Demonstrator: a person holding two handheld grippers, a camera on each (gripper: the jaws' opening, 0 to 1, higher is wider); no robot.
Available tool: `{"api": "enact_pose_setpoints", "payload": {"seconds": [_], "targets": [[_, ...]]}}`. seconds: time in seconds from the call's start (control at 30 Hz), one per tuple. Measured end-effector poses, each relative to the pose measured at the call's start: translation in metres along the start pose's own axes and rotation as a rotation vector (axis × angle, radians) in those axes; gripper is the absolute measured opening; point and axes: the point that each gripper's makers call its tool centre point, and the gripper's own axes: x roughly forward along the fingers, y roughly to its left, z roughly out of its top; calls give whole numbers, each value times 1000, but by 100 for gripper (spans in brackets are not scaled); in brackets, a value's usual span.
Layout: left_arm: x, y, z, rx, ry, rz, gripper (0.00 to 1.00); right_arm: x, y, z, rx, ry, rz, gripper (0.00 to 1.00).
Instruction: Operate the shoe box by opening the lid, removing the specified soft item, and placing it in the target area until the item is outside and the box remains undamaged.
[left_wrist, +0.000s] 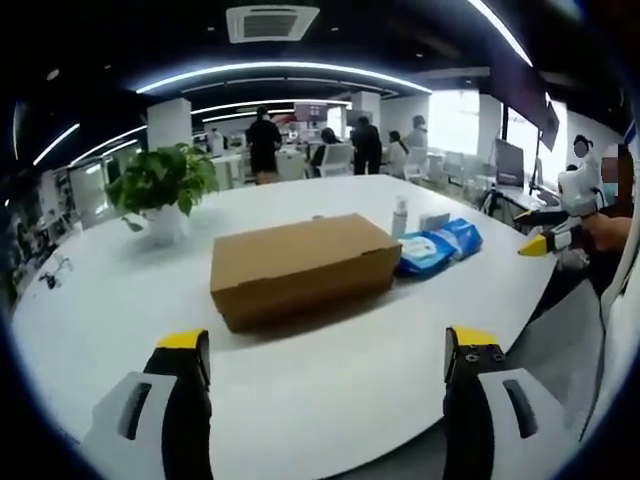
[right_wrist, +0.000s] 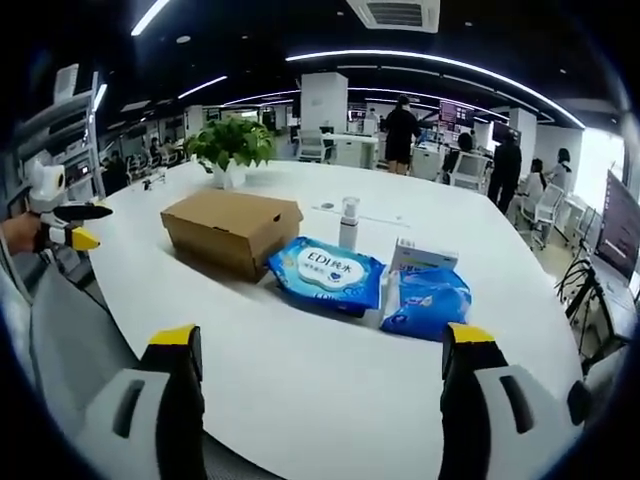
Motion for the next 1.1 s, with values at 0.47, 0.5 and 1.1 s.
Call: {"api": "enact_pose_setpoints", "payload": {"seconds": [0.47, 0.5, 1.1], "targets": [[2, 4, -2, 4, -2, -3, 100, 1, 4, -1, 2, 4, -1, 94], [2, 4, -2, 4, -3, -3, 100, 1, 4, -1, 2, 3, 0, 94], [0, 8, -5, 3, -6, 4, 100, 5, 7, 3, -12, 6, 8, 94]]}}
